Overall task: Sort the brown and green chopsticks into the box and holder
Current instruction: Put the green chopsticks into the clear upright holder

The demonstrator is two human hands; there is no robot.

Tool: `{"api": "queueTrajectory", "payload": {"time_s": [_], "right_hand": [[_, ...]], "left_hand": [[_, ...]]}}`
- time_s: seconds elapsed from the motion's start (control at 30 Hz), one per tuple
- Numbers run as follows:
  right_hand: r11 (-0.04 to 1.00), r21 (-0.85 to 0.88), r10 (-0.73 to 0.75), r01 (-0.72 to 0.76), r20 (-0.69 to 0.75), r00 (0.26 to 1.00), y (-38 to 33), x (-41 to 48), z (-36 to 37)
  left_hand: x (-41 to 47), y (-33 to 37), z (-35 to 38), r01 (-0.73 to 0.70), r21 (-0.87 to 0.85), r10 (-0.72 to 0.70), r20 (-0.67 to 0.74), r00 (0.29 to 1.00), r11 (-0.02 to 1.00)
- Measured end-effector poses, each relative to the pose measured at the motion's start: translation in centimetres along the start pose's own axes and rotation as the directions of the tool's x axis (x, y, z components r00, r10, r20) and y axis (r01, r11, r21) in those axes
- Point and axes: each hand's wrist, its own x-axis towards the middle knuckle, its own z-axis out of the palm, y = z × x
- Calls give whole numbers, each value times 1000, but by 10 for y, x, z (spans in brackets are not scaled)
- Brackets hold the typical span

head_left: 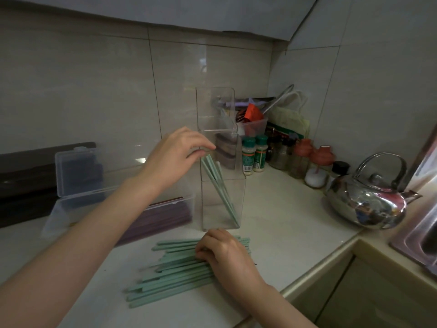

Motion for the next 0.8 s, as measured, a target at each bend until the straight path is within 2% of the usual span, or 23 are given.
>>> {"api": "queueTrajectory", "payload": {"time_s": [0.07,0.23,0.4,0.53,0.67,0.73,0.8], "right_hand": [[1000,6,-2,2,-5,1000,-1,1,-3],[999,46,22,-21,-16,1000,1,0,-5],[998,42,39,-38,-10,999,3,-1,-5],[998,45,49,-49,-9,999,2,-3,-5],[998,53,36,-35,-14,999,0,-4,-4],[998,53,40,-40,-14,999,1,-4,-4],[998,47,44,-44,-7,999,3,-5,-4]], "left_hand": [[-3,-2,0,8,27,-9,13,1000,1000],[5,9,7,-29,65,11,266,964,997],[10,18,15,-52,-39,64,441,895,998],[8,17,22,20,-101,25,420,907,995],[19,14,14,81,-127,-36,319,947,989],[31,12,10,98,-95,-66,293,954,991],[43,10,9,100,-25,-86,324,942,995]]}}
